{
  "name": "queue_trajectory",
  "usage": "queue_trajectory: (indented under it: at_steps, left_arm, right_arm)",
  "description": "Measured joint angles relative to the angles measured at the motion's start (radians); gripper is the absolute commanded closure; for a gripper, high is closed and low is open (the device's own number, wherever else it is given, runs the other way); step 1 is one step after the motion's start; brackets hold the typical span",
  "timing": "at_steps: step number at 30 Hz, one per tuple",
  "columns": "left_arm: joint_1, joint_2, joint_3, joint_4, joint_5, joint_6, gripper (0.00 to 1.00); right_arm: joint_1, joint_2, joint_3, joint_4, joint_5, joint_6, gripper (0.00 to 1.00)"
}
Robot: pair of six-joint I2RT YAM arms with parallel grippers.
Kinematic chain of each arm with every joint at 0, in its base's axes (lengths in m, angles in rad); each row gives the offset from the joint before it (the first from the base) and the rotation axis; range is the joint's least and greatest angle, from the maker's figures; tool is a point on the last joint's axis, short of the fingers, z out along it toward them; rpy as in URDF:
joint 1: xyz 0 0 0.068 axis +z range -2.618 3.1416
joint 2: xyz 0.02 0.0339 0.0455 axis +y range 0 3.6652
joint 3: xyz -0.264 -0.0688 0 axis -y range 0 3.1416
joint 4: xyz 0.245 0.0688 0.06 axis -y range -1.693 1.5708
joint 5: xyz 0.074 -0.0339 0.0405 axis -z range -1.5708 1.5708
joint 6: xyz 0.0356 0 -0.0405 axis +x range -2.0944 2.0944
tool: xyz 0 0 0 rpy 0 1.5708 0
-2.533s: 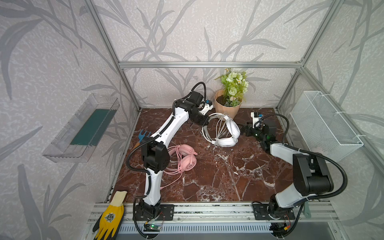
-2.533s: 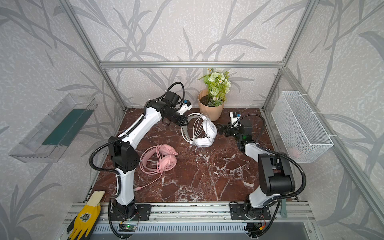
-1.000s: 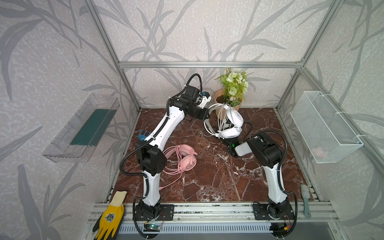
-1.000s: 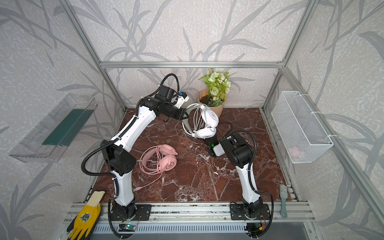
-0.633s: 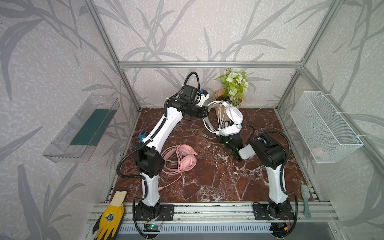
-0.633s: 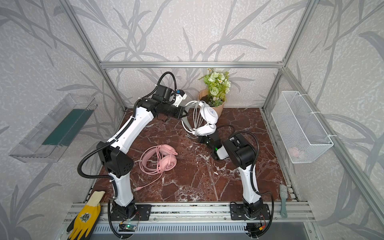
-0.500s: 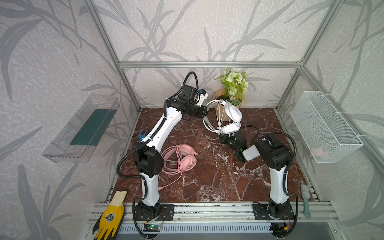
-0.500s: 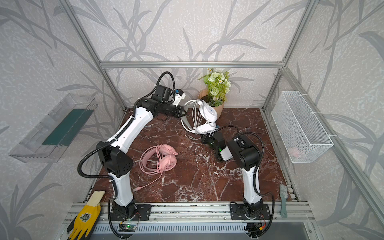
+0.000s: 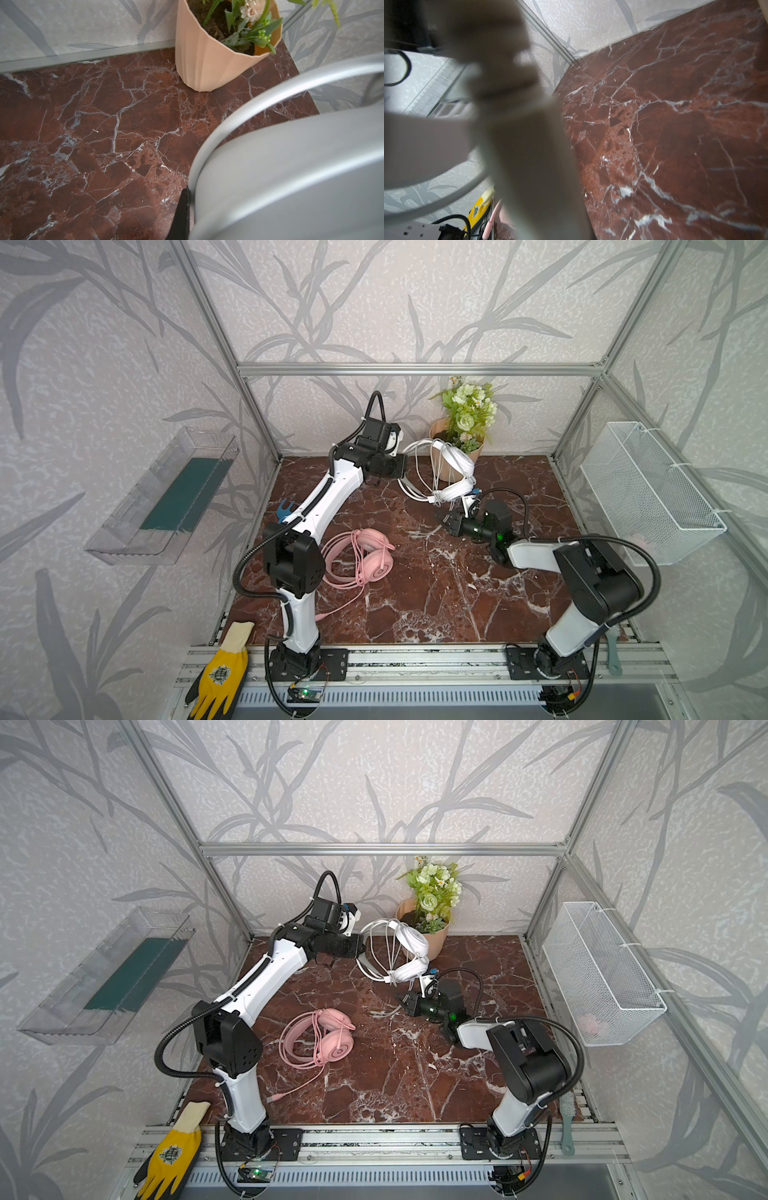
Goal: Wrap the headphones
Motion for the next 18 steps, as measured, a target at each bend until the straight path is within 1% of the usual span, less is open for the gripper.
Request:
queue_trajectory:
  at_steps: [5,7,10,13,18]
  left_arm:
    - [0.000,-0.012,-0.083,0.071,-0.069,-0.106,1.00]
    - [0.000,-0.018,-0.117,0.094,-0.092,-0.143,1.00]
    - [-0.002,-0.020,-0.162,0.121,-0.117,-0.198,1.00]
    - [-0.009,-0.023,-0.207,0.140,-0.134,-0.251,1.00]
    - [-0.039,-0.023,-0.224,0.134,-0.152,-0.305,1.00]
  right_arm:
    - [-0.011,-0.132,0.006,-0.325,-0.019,-0.097,1.00]
    - [-0.013,-0.155,0.018,-0.449,-0.024,-0.136,1.00]
    - [-0.014,-0.179,0.023,-0.587,-0.025,-0.177,1.00]
    - [-0.016,-0.213,0.017,-0.672,-0.009,-0.195,1.00]
    - [-0.016,-0.309,-0.040,-0.721,0.040,-0.236,1.00]
